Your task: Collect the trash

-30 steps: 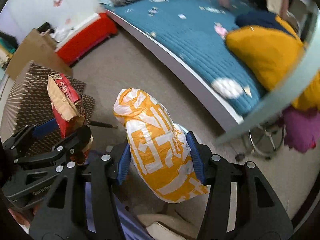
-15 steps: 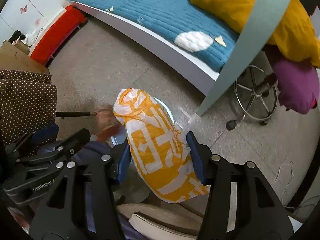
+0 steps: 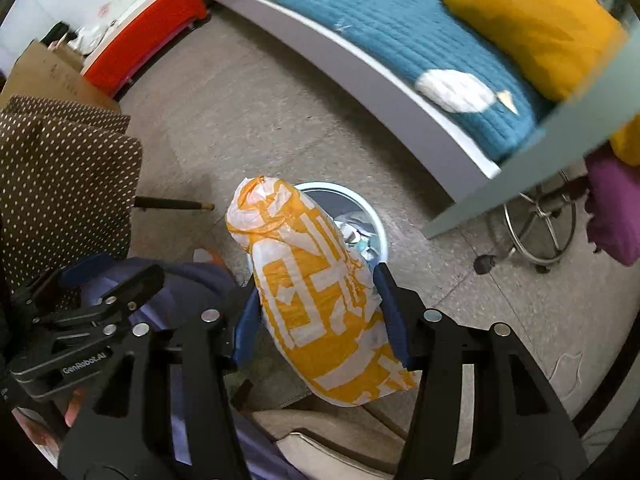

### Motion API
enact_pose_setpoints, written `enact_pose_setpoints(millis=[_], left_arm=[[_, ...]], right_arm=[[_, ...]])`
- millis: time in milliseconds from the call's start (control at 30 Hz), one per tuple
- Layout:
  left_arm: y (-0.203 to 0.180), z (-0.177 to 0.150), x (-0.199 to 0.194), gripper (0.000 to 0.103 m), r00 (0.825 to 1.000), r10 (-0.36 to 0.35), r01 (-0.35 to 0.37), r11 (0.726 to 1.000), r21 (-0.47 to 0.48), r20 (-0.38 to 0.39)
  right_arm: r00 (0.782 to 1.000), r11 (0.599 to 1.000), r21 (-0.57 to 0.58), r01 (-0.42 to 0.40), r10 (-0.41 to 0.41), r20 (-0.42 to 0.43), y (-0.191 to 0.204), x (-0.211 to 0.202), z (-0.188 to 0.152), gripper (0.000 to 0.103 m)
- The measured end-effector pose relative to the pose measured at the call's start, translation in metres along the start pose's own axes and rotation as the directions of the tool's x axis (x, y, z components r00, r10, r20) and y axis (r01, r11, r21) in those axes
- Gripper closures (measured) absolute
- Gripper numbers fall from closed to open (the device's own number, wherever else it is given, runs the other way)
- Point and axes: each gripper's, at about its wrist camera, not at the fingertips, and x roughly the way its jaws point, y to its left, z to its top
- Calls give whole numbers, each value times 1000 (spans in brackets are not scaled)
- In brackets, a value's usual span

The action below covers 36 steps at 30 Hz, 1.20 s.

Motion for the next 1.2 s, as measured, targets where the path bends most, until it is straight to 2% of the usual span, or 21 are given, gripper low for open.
enact_pose_setpoints(millis=[33, 100, 133, 233, 333, 667, 933, 1100, 1200], left_arm=[[5, -1, -2, 14, 1000, 7, -7, 1000, -10, 3], [16, -3, -5, 14, 1000, 18, -18, 999, -29, 4], [20, -4, -5, 14, 1000, 22, -22, 999, -31, -1], [27, -6, -8, 14, 999, 32, -32, 999, -42, 6], [29, -8, -9, 14, 1000, 27, -27, 999, -39, 5], [8, -23, -18, 14, 999, 26, -26, 1000, -13, 33], [-5, -51, -56, 14, 991, 35, -35, 999, -9, 133], [-13, -78, -91, 14, 972, 55, -52, 998, -17, 230], [-20, -92, -113, 14, 956, 67, -61, 998, -29, 285]], right_arm=[[1000, 1000, -13, -2, 2, -1, 6, 1, 2, 44], [1000, 999, -29, 14, -14, -5, 14, 4, 3, 23], [999, 999, -28, 32, -32, -6, 17, 5, 4, 22], [998, 997, -30, 66, -66, -1, 22, 7, 3, 22], [998, 998, -28, 61, -61, -18, 22, 8, -1, 22], [997, 996, -33, 78, -78, 0, 15, -5, -27, 22], [993, 997, -59, 56, -49, 112, 17, -40, -56, 22], [977, 997, -73, 26, -10, 213, 17, -71, -77, 22], [958, 996, -87, 13, 13, 287, 16, -94, -88, 22]])
